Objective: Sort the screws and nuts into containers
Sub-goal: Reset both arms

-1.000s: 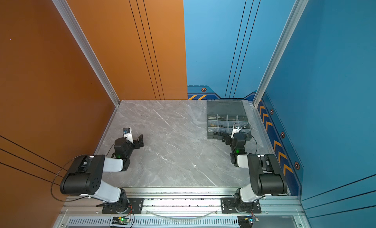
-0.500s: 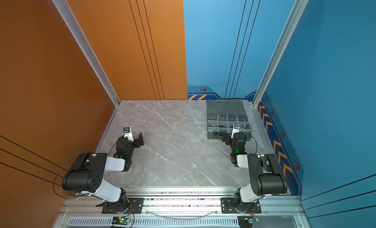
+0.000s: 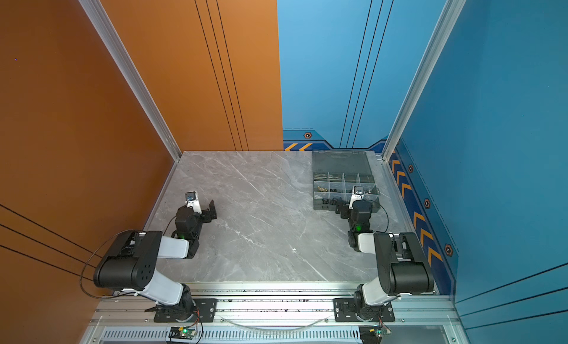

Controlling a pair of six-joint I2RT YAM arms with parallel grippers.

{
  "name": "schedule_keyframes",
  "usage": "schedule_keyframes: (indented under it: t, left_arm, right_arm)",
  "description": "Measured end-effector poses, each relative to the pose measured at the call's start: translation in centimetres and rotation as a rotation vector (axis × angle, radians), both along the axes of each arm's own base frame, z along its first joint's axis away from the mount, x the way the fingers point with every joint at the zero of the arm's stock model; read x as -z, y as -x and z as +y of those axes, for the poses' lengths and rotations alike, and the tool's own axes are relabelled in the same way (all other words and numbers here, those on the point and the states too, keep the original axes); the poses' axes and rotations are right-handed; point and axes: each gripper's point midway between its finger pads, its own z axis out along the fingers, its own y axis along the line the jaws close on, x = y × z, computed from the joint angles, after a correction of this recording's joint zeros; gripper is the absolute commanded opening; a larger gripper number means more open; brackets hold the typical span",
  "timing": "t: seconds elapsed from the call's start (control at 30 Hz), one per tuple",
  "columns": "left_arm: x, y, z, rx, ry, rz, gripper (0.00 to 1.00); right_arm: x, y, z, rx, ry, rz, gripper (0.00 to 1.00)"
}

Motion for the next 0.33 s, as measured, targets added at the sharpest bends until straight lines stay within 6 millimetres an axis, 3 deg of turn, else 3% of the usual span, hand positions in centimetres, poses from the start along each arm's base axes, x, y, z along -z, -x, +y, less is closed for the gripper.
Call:
schedule_keyframes:
  t: [0.33]
  left_arm:
    - [0.17, 0.03, 0.16, -0.009, -0.003, 0.010, 0.98]
  right_arm:
    - [0.15, 0.18, 0.09, 0.003, 0.004, -0.005, 1.00]
